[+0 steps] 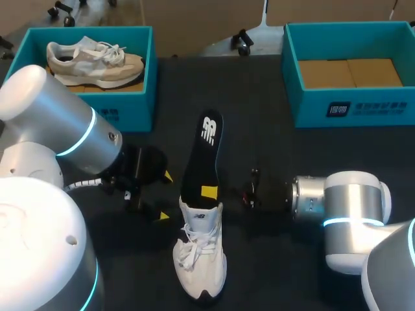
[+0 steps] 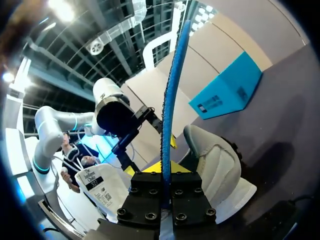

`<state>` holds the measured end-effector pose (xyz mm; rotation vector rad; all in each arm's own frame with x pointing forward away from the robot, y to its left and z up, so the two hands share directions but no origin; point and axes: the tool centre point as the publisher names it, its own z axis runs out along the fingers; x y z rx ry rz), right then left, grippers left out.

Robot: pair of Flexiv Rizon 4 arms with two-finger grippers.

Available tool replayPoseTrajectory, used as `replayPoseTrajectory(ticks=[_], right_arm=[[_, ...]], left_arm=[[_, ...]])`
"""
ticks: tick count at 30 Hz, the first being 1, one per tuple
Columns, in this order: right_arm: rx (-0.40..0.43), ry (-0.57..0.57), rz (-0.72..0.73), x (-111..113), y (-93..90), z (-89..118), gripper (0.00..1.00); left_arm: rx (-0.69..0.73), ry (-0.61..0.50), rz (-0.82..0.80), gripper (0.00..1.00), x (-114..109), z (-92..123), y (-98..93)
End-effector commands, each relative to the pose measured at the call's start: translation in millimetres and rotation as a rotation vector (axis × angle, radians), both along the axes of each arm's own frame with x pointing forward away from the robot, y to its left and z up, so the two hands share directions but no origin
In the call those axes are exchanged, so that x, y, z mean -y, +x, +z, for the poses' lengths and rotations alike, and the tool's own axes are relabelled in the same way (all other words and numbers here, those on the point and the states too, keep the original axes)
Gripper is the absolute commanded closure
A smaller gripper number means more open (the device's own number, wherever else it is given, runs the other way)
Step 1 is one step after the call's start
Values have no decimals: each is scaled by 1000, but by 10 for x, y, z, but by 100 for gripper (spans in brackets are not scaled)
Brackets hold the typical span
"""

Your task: Take the shoe out of the shoebox, open the shoe tongue, remove and reinsert the insole, then place the shoe into the shoebox

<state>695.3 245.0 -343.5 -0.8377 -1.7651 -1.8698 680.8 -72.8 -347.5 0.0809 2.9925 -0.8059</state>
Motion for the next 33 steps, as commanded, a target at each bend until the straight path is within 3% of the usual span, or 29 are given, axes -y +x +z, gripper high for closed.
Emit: replayPoseTrajectory(ticks=[1, 10, 16, 33], right_arm=[[-11, 3, 2, -1, -99, -89, 100], [-31, 1, 1, -66, -211, -131, 100], [-14, 0, 10, -106, -197, -72, 73], [40, -22, 56, -182, -55, 130, 64]], left_arm=[[0, 0, 0, 0, -5, 3, -4], [0, 0, 0, 0, -5, 3, -4], [0, 0, 0, 0, -5, 3, -4], [0, 0, 0, 0, -5, 3, -4]])
